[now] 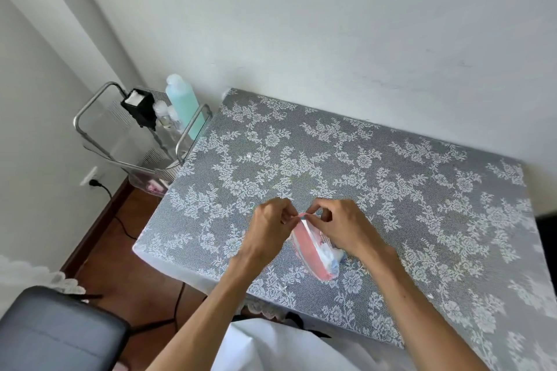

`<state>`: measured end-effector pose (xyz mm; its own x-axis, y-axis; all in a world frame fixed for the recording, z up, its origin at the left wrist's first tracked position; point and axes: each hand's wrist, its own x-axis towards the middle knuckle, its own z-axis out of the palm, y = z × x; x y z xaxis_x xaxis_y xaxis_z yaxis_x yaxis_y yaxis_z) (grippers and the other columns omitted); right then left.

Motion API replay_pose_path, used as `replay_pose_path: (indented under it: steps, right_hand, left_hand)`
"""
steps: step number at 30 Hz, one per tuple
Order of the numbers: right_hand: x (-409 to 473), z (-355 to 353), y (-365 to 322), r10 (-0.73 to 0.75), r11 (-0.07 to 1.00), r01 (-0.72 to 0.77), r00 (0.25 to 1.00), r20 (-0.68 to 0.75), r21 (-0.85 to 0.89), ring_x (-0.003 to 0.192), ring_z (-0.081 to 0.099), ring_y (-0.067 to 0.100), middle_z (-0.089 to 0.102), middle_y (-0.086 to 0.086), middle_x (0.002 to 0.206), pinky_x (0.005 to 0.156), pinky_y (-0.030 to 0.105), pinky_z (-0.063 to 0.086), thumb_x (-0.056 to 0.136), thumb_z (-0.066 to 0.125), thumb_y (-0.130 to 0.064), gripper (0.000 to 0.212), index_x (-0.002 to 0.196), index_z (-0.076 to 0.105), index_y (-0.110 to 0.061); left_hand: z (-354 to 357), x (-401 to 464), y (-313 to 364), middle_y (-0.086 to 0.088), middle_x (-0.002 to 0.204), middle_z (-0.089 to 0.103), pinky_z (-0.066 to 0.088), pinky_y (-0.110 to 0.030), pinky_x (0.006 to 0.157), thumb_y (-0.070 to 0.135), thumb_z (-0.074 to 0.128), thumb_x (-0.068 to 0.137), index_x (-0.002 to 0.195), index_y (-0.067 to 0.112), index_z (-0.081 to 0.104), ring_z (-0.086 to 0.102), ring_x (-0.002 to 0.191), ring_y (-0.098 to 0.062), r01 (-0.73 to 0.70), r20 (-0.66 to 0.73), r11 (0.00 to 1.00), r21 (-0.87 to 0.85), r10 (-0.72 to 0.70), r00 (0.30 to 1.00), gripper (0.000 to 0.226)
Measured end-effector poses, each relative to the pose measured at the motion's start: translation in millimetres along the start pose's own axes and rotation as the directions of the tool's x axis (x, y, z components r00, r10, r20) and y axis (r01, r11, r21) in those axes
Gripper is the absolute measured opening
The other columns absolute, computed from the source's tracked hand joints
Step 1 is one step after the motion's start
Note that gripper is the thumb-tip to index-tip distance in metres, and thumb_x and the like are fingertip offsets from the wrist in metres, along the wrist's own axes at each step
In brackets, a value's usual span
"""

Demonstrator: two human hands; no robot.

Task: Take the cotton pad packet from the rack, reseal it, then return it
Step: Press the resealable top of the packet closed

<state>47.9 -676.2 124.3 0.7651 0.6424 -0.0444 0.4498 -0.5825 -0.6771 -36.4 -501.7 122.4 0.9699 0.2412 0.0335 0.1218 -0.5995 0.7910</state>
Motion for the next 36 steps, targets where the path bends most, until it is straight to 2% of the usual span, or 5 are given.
replay_pose_path:
  steps: [6,13,21,26,36]
  right_hand:
    - [-6,4,1,0.016,0.999,-0.015,1.0,-0.006,0.049,0.042,0.057,0.002,0.061,-0.014,0.055,0.034,0.019,0.041,0.088,0.063,-0.038,0.007,0.091,0.065,-0.032]
    - [-8,-2,4,-0.005,0.996,0.008,1.0,0.031,-0.092,0.066,0.065,0.001,0.071,-0.012,0.086,0.054,0.028,0.058,0.073,0.046,-0.072,0.054,0.11,0.063,-0.037]
    - [-6,-1,6,0.021,1.0,-0.021,1.0,-0.001,-0.01,0.057,0.06,-0.005,0.061,-0.018,0.065,0.042,0.016,0.046,0.083,0.071,-0.04,0.017,0.075,0.057,-0.033]
    - [-5,3,14,0.212,0.977,-0.211,0.976,-0.047,0.029,0.052,0.063,-0.004,0.067,-0.011,0.073,0.035,0.016,0.047,0.087,0.069,-0.026,0.012,0.083,0.057,-0.029]
    - [-18,-21,15,0.184,0.974,-0.185,0.983,-0.018,-0.129,0.039,0.053,-0.011,0.074,0.001,0.09,0.026,0.009,0.024,0.09,0.056,-0.05,0.028,0.104,0.062,-0.026]
  left_hand:
    - [10,-11,-13,0.011,0.075,0.072,0.054,-0.014,0.057,0.024,0.079,0.08,0.087,0.017,0.074,0.067,0.063,0.003,0.202,0.11,0.968,-0.148,-0.187,0.976,0.012]
    - [9,-8,-4,0.01,0.068,0.071,0.051,-0.012,0.054,0.015,0.074,0.083,0.079,0.019,0.074,0.066,0.059,0.001,0.126,0.108,0.989,-0.079,-0.117,0.987,0.006]
    - [4,3,9,0.0,0.073,0.072,0.05,-0.014,0.055,0.01,0.069,0.084,0.083,0.014,0.074,0.062,0.059,-0.007,-0.065,0.071,0.985,0.161,0.054,0.996,0.007]
    - [6,-15,2,0.002,0.088,0.072,0.05,-0.013,0.052,0.03,0.071,0.086,0.101,0.018,0.07,0.067,0.067,-0.009,0.146,0.19,0.983,0.108,-0.164,0.968,0.02]
    - [3,-11,4,-0.005,0.082,0.071,0.061,-0.037,0.066,0.012,0.069,0.087,0.08,0.01,0.068,0.07,0.076,-0.022,0.19,0.265,0.974,0.121,-0.216,0.94,0.007]
